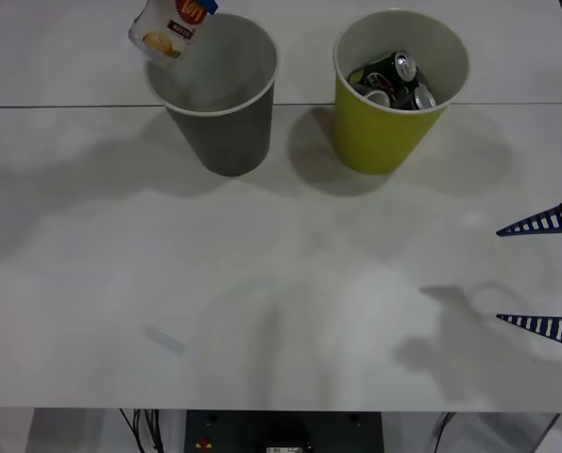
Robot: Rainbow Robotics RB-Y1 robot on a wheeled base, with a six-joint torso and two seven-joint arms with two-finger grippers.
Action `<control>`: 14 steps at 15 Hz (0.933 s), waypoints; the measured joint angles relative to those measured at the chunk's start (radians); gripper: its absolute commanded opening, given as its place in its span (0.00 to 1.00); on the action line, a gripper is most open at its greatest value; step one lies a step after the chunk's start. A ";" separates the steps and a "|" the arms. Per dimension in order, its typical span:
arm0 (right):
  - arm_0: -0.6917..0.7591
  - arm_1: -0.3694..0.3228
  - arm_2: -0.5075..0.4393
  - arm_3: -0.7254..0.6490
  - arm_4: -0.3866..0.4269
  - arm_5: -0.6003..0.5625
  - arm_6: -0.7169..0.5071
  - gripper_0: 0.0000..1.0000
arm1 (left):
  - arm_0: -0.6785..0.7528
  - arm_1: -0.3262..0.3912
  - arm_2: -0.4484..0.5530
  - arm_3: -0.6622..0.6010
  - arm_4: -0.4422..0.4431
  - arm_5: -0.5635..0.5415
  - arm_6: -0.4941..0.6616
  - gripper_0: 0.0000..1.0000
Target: Put the can into the green bin and the plastic bottle into the gray bin
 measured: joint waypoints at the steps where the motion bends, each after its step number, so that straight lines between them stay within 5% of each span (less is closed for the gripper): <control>1: 0.000 0.000 0.000 0.000 0.000 0.000 0.000 1.00 | -0.010 -0.020 0.000 0.021 -0.006 0.003 0.000 0.00; 4: 0.000 0.000 0.000 0.000 0.000 0.000 0.000 1.00 | -0.023 -0.053 0.001 0.055 -0.016 0.006 -0.002 0.16; 6: 0.000 0.000 0.000 0.000 0.000 0.000 0.000 1.00 | -0.025 -0.058 0.000 0.056 -0.017 0.010 -0.005 1.00; 11: 0.000 0.000 0.000 0.000 0.000 0.000 0.000 1.00 | -0.025 -0.047 0.001 0.055 0.008 0.006 -0.014 1.00; 14: 0.000 0.000 0.000 0.000 0.000 0.000 0.000 1.00 | -0.010 0.022 0.001 0.032 0.085 -0.025 -0.027 1.00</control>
